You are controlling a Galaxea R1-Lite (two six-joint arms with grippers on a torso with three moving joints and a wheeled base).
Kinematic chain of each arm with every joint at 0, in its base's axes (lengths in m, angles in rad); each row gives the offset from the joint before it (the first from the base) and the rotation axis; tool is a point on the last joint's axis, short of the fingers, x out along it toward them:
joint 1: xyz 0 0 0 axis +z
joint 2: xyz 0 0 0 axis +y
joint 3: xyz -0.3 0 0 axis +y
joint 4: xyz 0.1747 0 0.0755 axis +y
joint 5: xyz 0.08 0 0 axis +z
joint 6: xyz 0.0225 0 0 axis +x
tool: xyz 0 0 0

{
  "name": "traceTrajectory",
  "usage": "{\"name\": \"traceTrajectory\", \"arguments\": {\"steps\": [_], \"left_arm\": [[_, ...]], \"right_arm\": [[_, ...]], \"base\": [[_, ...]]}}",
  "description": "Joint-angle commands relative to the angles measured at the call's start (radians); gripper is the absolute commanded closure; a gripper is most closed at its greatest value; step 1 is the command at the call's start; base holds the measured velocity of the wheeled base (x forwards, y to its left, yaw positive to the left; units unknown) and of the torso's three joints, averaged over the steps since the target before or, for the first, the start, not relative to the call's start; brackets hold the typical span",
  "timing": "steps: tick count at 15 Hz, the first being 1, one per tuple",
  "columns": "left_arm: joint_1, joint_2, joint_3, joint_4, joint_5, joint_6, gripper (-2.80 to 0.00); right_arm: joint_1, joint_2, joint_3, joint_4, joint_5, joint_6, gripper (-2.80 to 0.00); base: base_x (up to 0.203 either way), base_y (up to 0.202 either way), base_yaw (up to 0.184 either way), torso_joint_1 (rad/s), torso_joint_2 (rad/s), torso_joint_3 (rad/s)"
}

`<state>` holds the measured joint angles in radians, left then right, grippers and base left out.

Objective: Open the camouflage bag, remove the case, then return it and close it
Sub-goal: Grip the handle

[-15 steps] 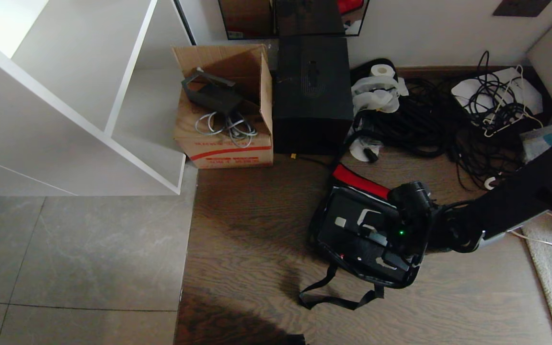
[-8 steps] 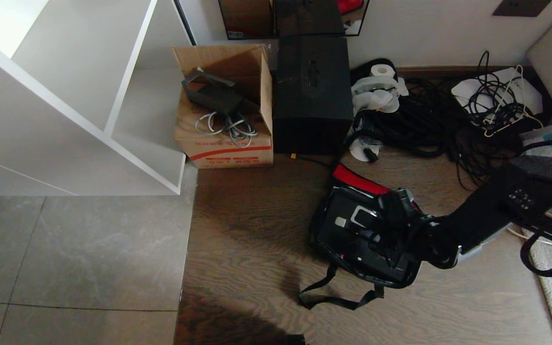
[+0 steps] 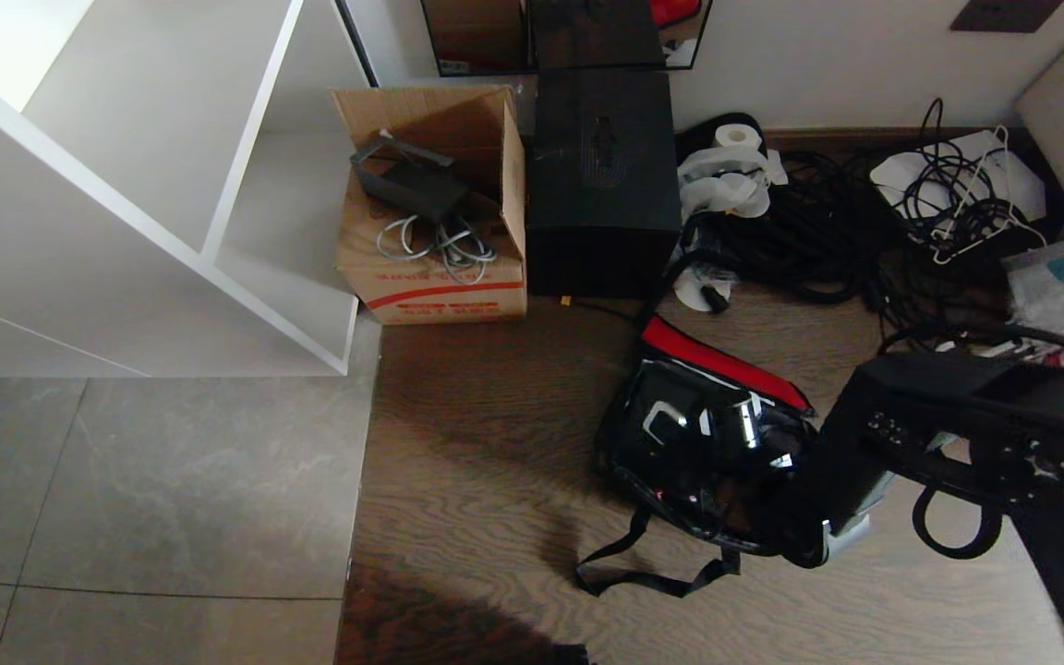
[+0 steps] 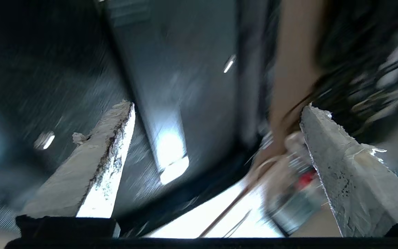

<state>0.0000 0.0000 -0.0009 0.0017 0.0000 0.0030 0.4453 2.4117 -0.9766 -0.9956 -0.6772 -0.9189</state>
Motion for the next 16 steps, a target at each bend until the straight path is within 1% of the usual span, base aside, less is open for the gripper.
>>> {"name": "traceTrajectory", "arguments": {"steps": [1, 4, 6, 7, 14, 16], "left_arm": [[0.000, 0.000, 0.000, 0.000, 0.000, 0.000, 0.00], [0.000, 0.000, 0.000, 0.000, 0.000, 0.000, 0.00], [0.000, 0.000, 0.000, 0.000, 0.000, 0.000, 0.00], [0.000, 0.000, 0.001, 0.000, 0.000, 0.000, 0.00], [0.000, 0.000, 0.000, 0.000, 0.000, 0.000, 0.00], [0.000, 0.000, 0.001, 0.000, 0.000, 0.000, 0.00]], "right_arm": [[0.001, 0.066, 0.006, -0.127, -0.006, -0.090, -2.80], [0.001, 0.076, 0.003, -0.134, -0.010, -0.110, -2.80], [0.000, 0.068, 0.007, -0.128, -0.026, -0.145, -2.80], [-0.002, 0.064, 0.007, -0.126, -0.030, -0.150, -2.80], [-0.010, 0.101, -0.005, -0.140, -0.031, -0.150, -2.80], [-0.017, 0.111, -0.027, -0.140, -0.032, -0.151, -2.80]], "base": [[0.000, 0.000, 0.000, 0.000, 0.00, 0.000], [0.000, 0.000, 0.000, 0.000, 0.00, 0.000], [0.000, 0.000, 0.000, 0.000, 0.00, 0.000], [0.000, 0.000, 0.000, 0.000, 0.00, 0.000], [0.000, 0.000, 0.000, 0.000, 0.00, 0.000], [0.000, 0.000, 0.000, 0.000, 0.00, 0.000]]}}
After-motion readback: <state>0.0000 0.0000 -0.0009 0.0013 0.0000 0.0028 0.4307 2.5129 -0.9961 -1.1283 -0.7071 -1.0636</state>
